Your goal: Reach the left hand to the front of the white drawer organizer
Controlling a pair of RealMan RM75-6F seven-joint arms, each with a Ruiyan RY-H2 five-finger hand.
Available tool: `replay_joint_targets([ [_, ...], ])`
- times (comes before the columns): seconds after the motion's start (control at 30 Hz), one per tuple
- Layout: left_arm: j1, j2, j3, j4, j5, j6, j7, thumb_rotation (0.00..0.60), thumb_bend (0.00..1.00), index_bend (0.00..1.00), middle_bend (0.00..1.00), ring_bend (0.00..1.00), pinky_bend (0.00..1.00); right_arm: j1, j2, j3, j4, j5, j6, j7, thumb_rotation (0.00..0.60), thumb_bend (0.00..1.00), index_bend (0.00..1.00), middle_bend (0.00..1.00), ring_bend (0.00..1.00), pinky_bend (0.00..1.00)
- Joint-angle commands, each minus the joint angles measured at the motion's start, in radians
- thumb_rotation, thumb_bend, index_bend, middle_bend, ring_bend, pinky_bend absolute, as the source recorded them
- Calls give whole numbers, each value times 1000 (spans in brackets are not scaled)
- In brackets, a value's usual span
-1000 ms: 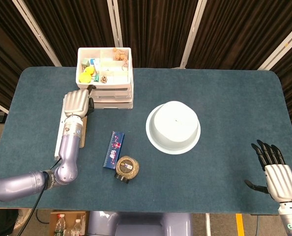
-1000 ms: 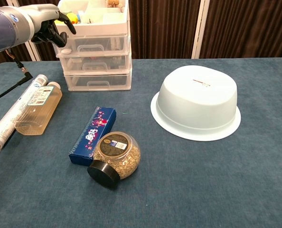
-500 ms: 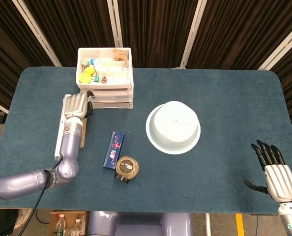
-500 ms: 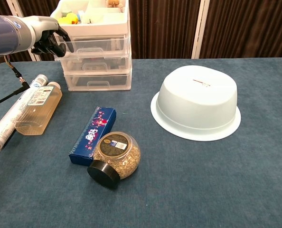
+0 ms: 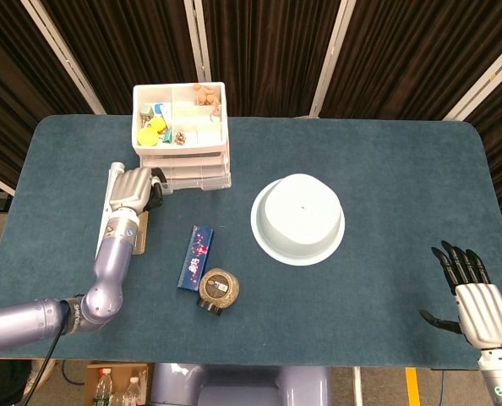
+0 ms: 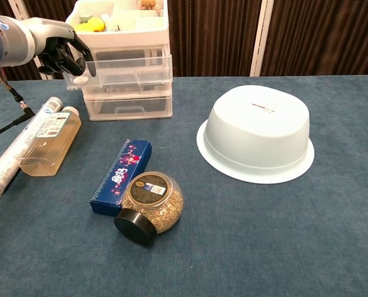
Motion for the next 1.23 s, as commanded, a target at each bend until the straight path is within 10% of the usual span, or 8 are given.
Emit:
replay_joint_targets([
  [0.03,21,34,28,-51,15,-9,-14,600,756,470,1000,961,891,-1,0,1,-1,-1,4,1,600,122,0,0,0,0],
  [0.33,64,105,75,-170,107,-3,-67,600,685,301,972,887,857,-4,-7,2,2,-9,16,0,600,122,0,0,0,0],
  [0.53,71,131,117,-177,171,50,-36,600,76,31,453,430,530,-7,-11,1,8,-13,22,-2,600,122,0,0,0,0],
  [0.63,71,155,126,-201,151,56,-15,600,7,10,232,183,308,-8,-13,0,11,-18,27,-4,600,121,0,0,0,0],
  [0.8,119,225,158,-311,229,124,-28,600,39,36,169,118,266,-9,-16,-1,20,-19,28,-9,600,122,0,0,0,0],
  [1.0,343,286,347,-418,661,355,-148,600,54,56,120,33,202,-9,-22,5,30,-13,30,-36,600,121,0,0,0,0],
  [1.23,591,260,586,-195,1045,552,-294,600,54,23,0,0,61,-21,-28,7,22,6,39,-74,600,122,0,0,0,0],
])
